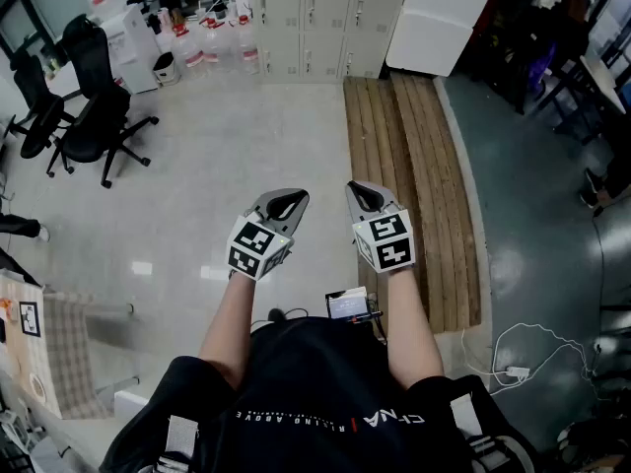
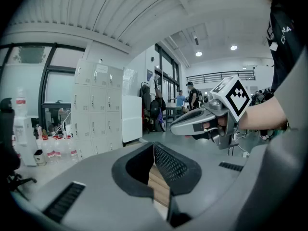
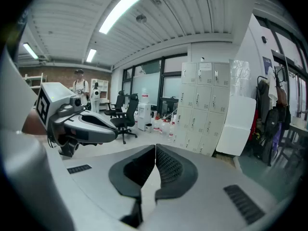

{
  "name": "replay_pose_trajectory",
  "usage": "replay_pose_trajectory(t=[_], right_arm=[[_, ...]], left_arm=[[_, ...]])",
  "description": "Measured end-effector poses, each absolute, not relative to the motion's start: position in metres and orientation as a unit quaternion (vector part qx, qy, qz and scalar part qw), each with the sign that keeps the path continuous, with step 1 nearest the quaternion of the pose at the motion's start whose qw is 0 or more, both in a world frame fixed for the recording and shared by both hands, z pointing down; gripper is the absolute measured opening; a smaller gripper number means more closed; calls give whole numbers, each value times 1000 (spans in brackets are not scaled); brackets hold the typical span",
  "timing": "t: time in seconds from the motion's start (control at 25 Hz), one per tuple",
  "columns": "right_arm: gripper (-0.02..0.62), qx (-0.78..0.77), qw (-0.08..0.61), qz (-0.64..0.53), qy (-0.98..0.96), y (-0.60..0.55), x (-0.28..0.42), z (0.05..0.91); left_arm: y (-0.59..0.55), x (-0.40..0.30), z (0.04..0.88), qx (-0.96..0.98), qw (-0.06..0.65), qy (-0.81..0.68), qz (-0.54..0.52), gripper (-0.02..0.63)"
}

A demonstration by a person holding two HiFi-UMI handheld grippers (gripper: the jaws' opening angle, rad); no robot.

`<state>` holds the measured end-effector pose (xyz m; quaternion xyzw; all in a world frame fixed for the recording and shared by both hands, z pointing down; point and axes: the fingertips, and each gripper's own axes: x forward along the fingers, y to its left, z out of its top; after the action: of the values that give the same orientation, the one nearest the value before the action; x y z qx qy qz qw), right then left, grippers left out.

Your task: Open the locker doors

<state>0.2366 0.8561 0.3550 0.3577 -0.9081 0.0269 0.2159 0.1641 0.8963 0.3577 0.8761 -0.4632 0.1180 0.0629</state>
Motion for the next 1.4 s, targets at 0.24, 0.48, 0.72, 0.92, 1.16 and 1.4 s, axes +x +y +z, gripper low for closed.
replay_pose_trajectory(t=[0.24, 0.48, 0.72, 0.92, 1.16, 1.4], right_arm=[[29, 348, 220, 24, -911, 867, 221, 359], [29, 353, 211, 20, -911, 871, 225, 356], [29, 357, 204, 25, -911, 877, 231, 359], [29, 355, 203, 31, -912, 881, 235, 360], [29, 356, 205, 37, -911, 881, 238, 363], [29, 356, 208, 43, -910, 879, 252, 366]], left_arm=[[904, 162, 359, 884, 56, -447, 127, 20], [905, 167, 360, 885, 61, -447, 116, 21], [909, 173, 365, 883, 55, -449, 124, 21], [911, 177, 367, 882, 57, -449, 129, 21], [912, 180, 369, 881, 61, -451, 129, 21], [911, 192, 373, 877, 69, -456, 132, 21]])
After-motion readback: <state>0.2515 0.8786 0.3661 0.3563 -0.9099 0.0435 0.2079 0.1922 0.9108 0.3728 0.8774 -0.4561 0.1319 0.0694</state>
